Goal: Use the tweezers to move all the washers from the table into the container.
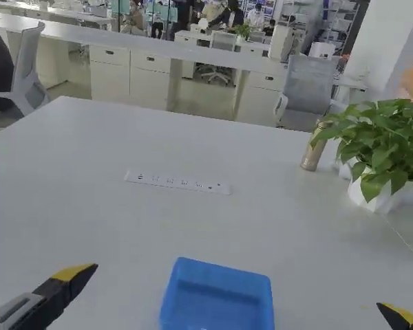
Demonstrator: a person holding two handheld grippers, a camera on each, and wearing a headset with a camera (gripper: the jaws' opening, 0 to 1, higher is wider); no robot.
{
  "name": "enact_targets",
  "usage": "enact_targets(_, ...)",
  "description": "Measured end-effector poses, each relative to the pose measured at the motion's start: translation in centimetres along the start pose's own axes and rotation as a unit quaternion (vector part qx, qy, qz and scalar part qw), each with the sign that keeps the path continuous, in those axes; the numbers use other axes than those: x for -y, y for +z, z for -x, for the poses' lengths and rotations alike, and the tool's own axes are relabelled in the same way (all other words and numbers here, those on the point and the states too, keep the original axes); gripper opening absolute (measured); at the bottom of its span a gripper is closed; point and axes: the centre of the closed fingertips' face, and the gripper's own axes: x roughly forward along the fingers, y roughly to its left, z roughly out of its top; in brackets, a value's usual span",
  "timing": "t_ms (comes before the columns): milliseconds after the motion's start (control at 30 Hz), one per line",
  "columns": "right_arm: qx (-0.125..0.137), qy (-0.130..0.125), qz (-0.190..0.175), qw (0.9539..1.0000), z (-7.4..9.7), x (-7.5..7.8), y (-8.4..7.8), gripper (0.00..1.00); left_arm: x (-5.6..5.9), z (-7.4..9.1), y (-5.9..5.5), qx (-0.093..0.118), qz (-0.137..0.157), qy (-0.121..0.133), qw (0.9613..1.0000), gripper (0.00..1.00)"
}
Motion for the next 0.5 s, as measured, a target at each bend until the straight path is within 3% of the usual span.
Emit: enact_targets(500, 0.017, -0.019, -0.005, 0.9997, 1.3, 0.4, 0.5, 0.74, 1.0, -0.1, 0.5, 0.003, -0.010, -0.018, 0.9998, 0.86)
